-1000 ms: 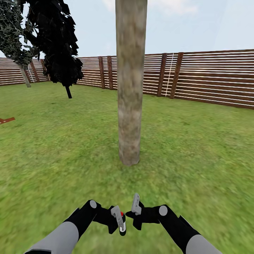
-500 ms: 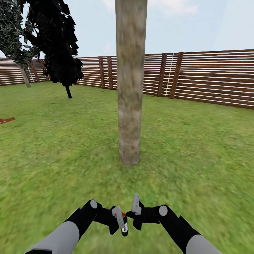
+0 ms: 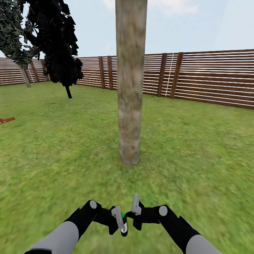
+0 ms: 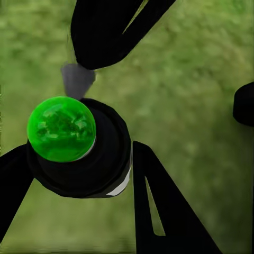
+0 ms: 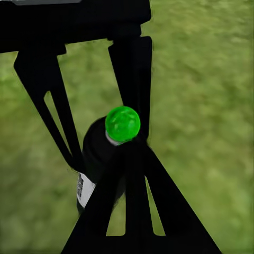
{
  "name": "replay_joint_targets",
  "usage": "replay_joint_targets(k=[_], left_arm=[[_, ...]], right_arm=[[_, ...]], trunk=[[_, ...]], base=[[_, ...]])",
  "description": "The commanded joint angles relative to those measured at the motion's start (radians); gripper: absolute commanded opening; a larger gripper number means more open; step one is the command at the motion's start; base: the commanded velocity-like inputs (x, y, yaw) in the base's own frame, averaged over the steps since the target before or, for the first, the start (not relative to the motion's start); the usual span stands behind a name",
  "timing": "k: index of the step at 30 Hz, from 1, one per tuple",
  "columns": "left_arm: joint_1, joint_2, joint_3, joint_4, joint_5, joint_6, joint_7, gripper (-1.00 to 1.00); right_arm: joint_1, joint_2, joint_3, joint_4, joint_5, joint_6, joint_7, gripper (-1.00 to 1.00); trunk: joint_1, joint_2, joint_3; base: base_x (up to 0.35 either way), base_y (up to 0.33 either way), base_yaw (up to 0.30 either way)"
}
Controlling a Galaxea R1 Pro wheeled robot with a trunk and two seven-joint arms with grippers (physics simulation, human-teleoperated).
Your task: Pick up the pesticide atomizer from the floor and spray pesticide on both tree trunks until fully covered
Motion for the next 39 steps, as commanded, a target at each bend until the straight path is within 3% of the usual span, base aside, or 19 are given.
replay_joint_targets(k=[1, 5, 8, 9, 12, 15, 16, 18, 19, 21, 23, 26, 28, 30, 31, 32, 35, 37, 39], left_arm=[[0.000, 0.002, -0.001, 0.000, 0.000, 0.000, 0.001, -1.00], [0.004, 0.034, -0.005, 0.001, -0.010, 0.008, 0.006, -1.00], [0.006, 0.098, -0.006, 0.001, -0.033, 0.013, 0.009, -1.00], [0.007, 0.127, -0.006, 0.001, -0.038, 0.014, 0.009, -1.00], [0.008, 0.160, -0.001, 0.000, -0.040, 0.015, 0.010, -1.00], [0.008, 0.173, 0.021, -0.002, -0.031, 0.014, 0.049, -1.00], [0.008, 0.179, 0.056, -0.001, -0.021, 0.014, 0.098, -1.00], [0.009, 0.185, 0.205, 0.000, 0.004, 0.012, 0.248, -1.00], [0.010, 0.186, 0.237, 0.000, 0.007, 0.012, 0.268, -1.00], [0.013, 0.184, 0.296, 0.000, 0.010, 0.012, 0.297, -1.00], [0.015, 0.176, 0.355, 0.000, 0.021, 0.016, 0.382, -1.00], [0.015, 0.164, 0.474, 0.020, 0.089, 0.029, 0.626, -1.00], [0.015, 0.160, 0.503, 0.050, 0.141, 0.034, 0.713, -1.00], [0.014, 0.157, 0.510, 0.057, 0.195, 0.075, 0.738, -1.00], [0.013, 0.156, 0.511, 0.056, 0.213, 0.106, 0.742, -1.00], [0.012, 0.156, 0.510, 0.051, 0.240, 0.163, 0.744, -1.00], [0.006, 0.154, 0.510, 0.045, 0.267, 0.240, 0.747, -1.00], [0.005, 0.153, 0.509, 0.044, 0.271, 0.253, 0.747, -1.00], [0.006, 0.149, 0.507, 0.045, 0.271, 0.260, 0.747, -1.00]], right_arm=[[0.000, 0.000, 0.000, 0.000, 0.000, 0.000, 0.000, -1.00], [0.000, 0.000, 0.000, -0.001, 0.000, 0.000, 0.001, -1.00], [0.000, 0.000, 0.000, 0.001, 0.000, 0.000, 0.001, -1.00], [0.000, -0.001, 0.000, 0.002, 0.000, 0.000, 0.001, 1.00], [0.001, -0.001, 0.000, 0.004, 0.001, 0.000, 0.001, 1.00], [0.001, -0.009, -0.003, 0.016, 0.000, -0.003, -0.004, 1.00], [0.002, -0.011, -0.004, 0.042, -0.001, -0.005, -0.008, 1.00], [0.003, -0.015, -0.010, 0.187, -0.007, -0.036, -0.067, 1.00], [0.003, -0.016, -0.012, 0.228, -0.011, -0.055, -0.108, 1.00], [0.003, -0.015, -0.036, 0.335, -0.041, -0.105, -0.262, 1.00], [0.004, -0.013, -0.092, 0.412, -0.109, -0.129, -0.464, 1.00], [0.013, -0.016, -0.164, 0.444, -0.236, -0.203, -0.651, 1.00], [0.059, -0.033, -0.182, 0.458, -0.315, -0.311, -0.756, 1.00], [0.114, -0.064, -0.188, 0.478, -0.398, -0.442, -0.836, 1.00], [0.131, -0.075, -0.189, 0.486, -0.436, -0.484, -0.850, 1.00], [0.158, -0.094, -0.189, 0.504, -0.516, -0.555, -0.862, 1.00], [0.200, -0.120, -0.188, 0.557, -0.719, -0.715, -0.869, 1.00], [0.208, -0.122, -0.185, 0.572, -0.765, -0.756, -0.868, 1.00], [0.210, -0.119, -0.174, 0.576, -0.775, -0.768, -0.866, 1.00]], trunk=[[0.000, 0.000, 0.000], [0.000, 0.000, 0.000], [0.000, 0.000, 0.000], [0.000, 0.000, 0.000], [0.000, 0.000, 0.000], [0.000, 0.000, 0.000], [0.000, 0.000, 0.000], [0.000, 0.000, 0.000], [0.000, 0.000, 0.000], [0.000, 0.000, 0.000], [0.000, 0.000, 0.000], [0.000, 0.000, 0.000], [0.000, 0.000, 0.000], [0.000, 0.000, 0.000], [0.000, 0.000, 0.000], [0.000, 0.000, 0.000], [0.000, 0.000, 0.000], [0.000, 0.000, 0.000], [0.000, 0.000, 0.000]], base=[[0.000, 0.000, 0.000], [0.000, 0.000, 0.000], [0.000, 0.000, 0.000], [0.000, 0.000, 0.000], [0.000, 0.000, 0.000], [0.000, 0.000, 0.000], [0.000, 0.000, 0.000], [0.000, 0.000, 0.000], [0.000, 0.000, 0.000], [0.000, 0.000, 0.000], [0.000, 0.000, 0.000], [0.000, 0.000, 0.000], [0.000, 0.000, 0.000], [0.000, 0.000, 0.000], [0.000, 0.000, 0.000], [0.000, 0.000, 0.000], [0.000, 0.000, 0.000], [0.000, 0.000, 0.000], [0.000, 0.000, 0.000]])
